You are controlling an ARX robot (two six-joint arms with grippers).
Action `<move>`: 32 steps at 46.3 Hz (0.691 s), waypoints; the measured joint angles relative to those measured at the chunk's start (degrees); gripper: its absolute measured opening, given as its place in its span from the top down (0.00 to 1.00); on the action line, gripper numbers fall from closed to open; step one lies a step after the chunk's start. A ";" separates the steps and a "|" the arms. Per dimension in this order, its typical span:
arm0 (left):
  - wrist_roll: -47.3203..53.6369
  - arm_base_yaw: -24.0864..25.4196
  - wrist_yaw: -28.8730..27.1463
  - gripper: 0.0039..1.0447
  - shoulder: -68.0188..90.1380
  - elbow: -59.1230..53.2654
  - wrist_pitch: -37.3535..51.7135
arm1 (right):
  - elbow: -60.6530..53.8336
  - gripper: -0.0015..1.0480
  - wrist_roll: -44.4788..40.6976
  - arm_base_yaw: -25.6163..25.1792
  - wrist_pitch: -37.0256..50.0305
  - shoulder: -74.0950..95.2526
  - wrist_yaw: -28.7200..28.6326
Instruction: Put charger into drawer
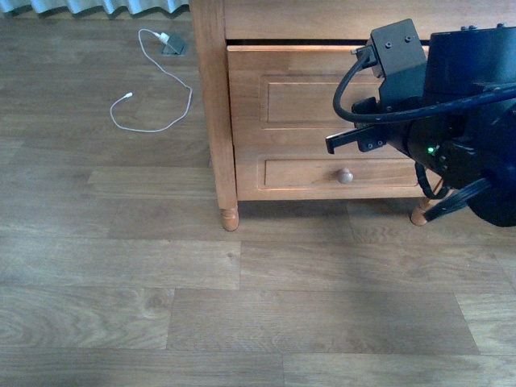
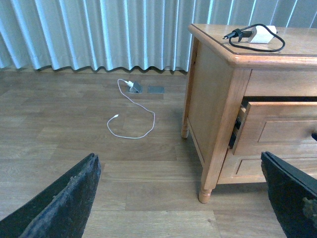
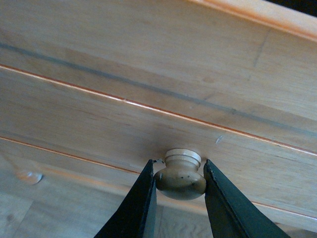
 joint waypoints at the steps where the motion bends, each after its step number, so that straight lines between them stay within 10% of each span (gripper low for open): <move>1: 0.00 -0.02 0.00 0.06 0.00 0.00 0.00 | -1.11 0.78 0.33 -0.15 -0.20 -0.81 -0.42; 24: 0.00 0.00 0.00 0.06 0.00 0.00 0.00 | -30.47 0.79 3.50 -4.44 -7.58 -24.44 -12.96; 32: 0.00 -0.02 0.00 0.06 0.00 0.00 0.00 | -36.30 0.50 4.44 -4.46 -8.94 -31.06 -10.75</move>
